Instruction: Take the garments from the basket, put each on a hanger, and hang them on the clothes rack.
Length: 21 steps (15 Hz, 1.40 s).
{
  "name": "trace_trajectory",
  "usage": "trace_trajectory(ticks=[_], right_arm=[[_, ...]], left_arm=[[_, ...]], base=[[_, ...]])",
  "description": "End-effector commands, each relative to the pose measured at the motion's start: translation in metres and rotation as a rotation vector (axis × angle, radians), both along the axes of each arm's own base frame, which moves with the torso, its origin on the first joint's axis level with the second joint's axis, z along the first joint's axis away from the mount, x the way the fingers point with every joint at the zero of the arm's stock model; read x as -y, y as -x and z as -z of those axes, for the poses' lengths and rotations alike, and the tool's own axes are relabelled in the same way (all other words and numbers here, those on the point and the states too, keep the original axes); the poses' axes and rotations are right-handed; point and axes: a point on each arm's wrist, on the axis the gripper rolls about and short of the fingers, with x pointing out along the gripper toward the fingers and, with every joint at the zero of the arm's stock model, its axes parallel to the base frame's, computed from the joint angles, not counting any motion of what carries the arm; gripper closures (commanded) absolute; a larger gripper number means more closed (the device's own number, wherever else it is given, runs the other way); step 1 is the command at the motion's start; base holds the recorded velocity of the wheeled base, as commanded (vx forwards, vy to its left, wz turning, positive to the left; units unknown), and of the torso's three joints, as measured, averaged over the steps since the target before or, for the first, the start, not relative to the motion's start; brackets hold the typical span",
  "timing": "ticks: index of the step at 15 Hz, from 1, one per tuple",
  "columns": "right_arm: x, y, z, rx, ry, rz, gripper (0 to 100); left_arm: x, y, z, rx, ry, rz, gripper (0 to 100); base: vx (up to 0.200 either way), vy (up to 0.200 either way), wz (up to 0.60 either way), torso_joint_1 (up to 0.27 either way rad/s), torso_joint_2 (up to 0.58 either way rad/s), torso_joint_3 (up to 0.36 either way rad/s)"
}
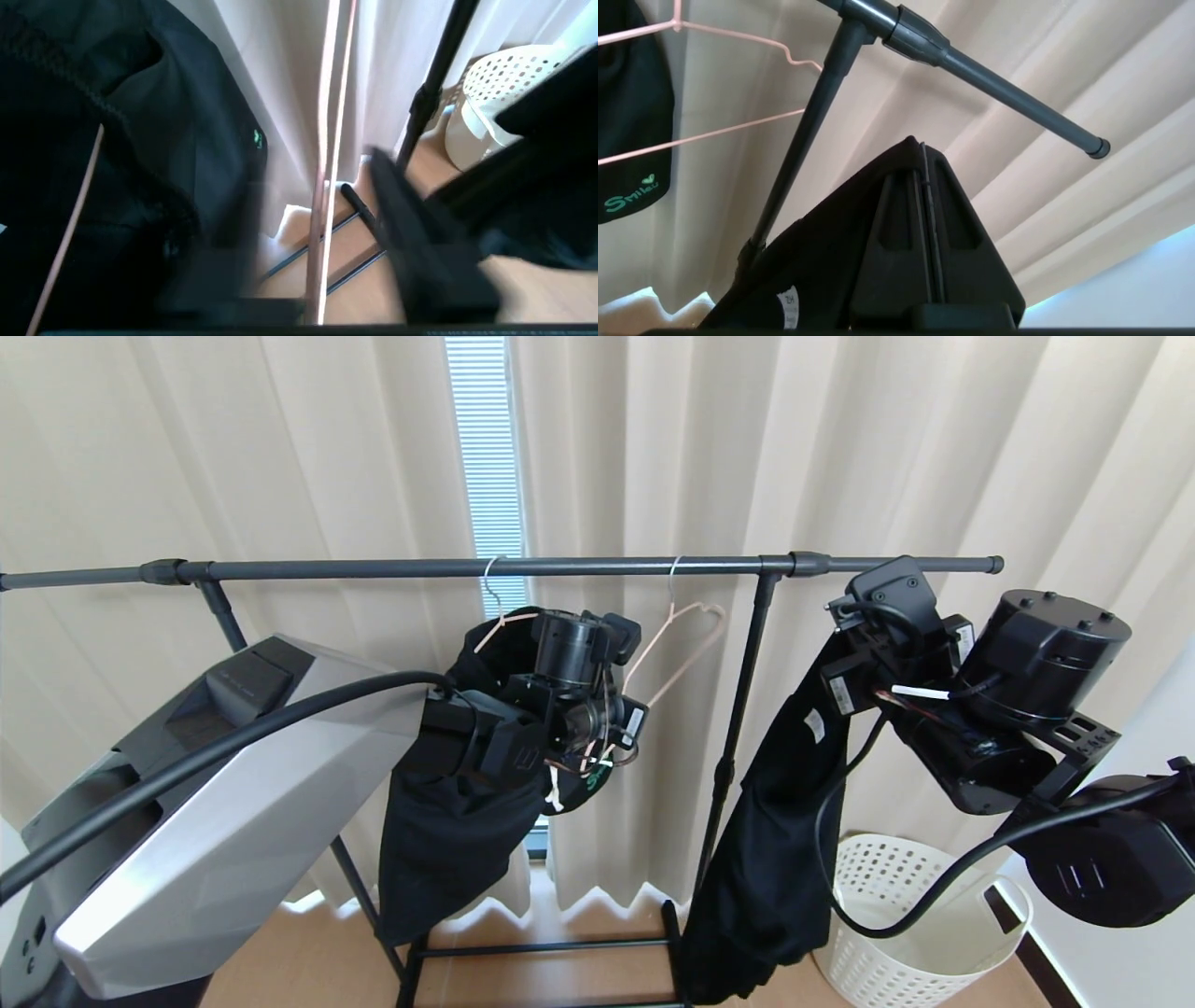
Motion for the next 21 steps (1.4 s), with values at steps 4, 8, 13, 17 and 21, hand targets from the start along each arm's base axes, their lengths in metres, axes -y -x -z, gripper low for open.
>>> trace_trajectory(ticks=[4, 8, 13, 17, 21], right_arm=[[0.0, 0.0, 0.001, -0.002, 0.001, -0.001, 100], [0.0, 0.0, 0.001, -0.001, 0.001, -0.001, 100], [0.0, 0.0, 0.001, -0.002, 0.001, -0.001, 100], [0.0, 0.0, 0.001, -0.003, 0.002, -0.002, 100], [0.0, 0.0, 0.002, -0.006, 0.004, -0.004, 100]], left_arm=[[-0.001, 0.0, -0.002, 0.001, 0.011, -0.006, 100], [-0.001, 0.0, -0.005, 0.01, 0.019, -0.006, 100], [-0.002, 0.004, -0.014, 0.011, 0.049, -0.015, 100], [-0.005, 0.01, -0.017, -0.003, 0.065, -0.022, 100], [-0.01, 0.019, -0.023, -0.012, 0.066, -0.022, 100]], base=[[0.0, 0.0, 0.0, 0.0, 0.0, 0.0], [0.0, 0.0, 0.0, 0.0, 0.0, 0.0], [0.0, 0.0, 0.0, 0.0, 0.0, 0.0], [0.0, 0.0, 0.0, 0.0, 0.0, 0.0], [0.0, 0.0, 0.0, 0.0, 0.0, 0.0]])
